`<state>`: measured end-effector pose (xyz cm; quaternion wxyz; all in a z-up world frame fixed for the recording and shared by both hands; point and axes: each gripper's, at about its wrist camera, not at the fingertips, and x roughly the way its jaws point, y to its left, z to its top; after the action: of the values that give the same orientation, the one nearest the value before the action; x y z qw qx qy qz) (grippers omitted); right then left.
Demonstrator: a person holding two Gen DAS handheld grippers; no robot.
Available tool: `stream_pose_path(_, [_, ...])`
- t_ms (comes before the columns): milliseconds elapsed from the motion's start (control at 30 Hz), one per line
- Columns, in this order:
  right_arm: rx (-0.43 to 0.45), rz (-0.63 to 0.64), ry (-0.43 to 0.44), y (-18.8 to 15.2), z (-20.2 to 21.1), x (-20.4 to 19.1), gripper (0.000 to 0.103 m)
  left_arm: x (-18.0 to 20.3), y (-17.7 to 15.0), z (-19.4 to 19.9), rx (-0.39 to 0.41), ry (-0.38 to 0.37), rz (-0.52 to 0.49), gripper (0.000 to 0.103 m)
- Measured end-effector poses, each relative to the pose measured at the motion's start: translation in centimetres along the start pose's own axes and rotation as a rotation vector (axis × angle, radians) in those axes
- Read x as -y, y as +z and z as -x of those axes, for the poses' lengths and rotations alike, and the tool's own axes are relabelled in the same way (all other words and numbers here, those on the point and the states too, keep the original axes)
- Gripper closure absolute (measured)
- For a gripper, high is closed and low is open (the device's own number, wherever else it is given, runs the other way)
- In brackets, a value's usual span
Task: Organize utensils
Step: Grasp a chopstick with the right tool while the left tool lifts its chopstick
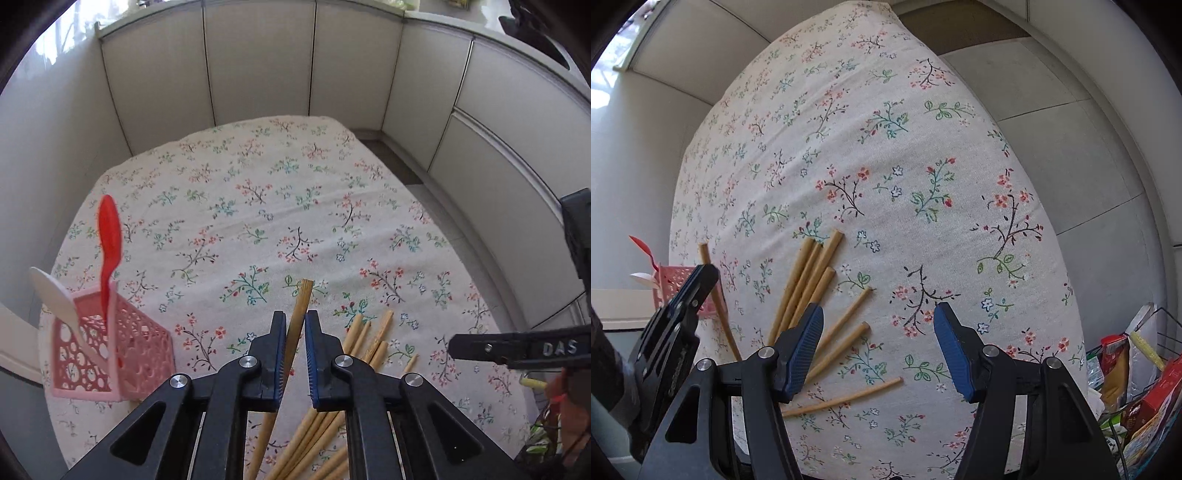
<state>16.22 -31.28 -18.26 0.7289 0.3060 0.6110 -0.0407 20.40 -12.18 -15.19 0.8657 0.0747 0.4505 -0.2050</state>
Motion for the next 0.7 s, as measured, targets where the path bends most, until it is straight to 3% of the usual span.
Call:
stream_pose_path(167, [-0.02, -0.053, 0.067, 1.0, -0.9, -0.6, 0.04, -2.2, -0.4, 4.3, 0.08, -0.029, 0.057, 0.093])
stream_pose_path(267, [-0.042, -0.088, 0.08, 1.5, -2.3, -0.8, 0.058, -3.6, -0.7, 6.3, 0.115, -0.04, 0.091, 0.093])
stream_pose_path(333, [-0.046, -0.107, 0.088, 1.8, -3.1, -1.0, 0.077, -4.3, -1.0, 7.4, 0.137, -0.049, 0.108, 0.094])
stream_pose_path(400, [-0.045, -0.112, 0.101, 2.3, -3.7, -1.2, 0.083, -4.8, -1.3, 8.1, 0.155, -0.044, 0.113, 0.094])
stream_pose_path(600, [-0.024, -0.12, 0.086, 3.0, -4.9, -2.6, 0.086, -6.2, -2.1, 9.3, 0.173, -0.035, 0.126, 0.094])
stream_pose_path(700, [-0.016, -0.117, 0.031, 3.1, -5.7, -3.2, 0.086, -6.7, -2.3, 9.6, 0.177, -0.04, 0.138, 0.095])
